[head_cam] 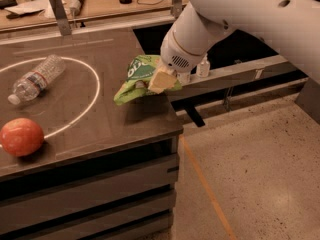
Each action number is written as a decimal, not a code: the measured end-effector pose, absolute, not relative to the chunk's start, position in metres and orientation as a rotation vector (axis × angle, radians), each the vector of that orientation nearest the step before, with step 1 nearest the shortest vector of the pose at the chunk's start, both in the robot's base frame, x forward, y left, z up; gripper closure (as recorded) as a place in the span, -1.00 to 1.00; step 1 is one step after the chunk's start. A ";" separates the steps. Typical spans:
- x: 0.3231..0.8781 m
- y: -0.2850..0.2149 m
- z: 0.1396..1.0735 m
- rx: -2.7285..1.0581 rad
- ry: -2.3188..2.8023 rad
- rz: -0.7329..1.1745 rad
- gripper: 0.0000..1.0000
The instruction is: Move green rice chip bag near apple
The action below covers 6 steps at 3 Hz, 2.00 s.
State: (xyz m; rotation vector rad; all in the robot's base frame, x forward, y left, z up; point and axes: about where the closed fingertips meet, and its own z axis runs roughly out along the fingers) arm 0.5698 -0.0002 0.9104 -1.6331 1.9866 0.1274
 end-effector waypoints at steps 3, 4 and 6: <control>0.560 0.035 0.924 -1.674 1.692 0.219 1.00; 0.549 0.062 0.929 -1.698 1.506 0.257 1.00; 0.527 0.105 0.920 -1.805 1.274 0.272 1.00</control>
Offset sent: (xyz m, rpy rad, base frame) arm -0.0064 0.0500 0.0147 0.1550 -0.1628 0.2933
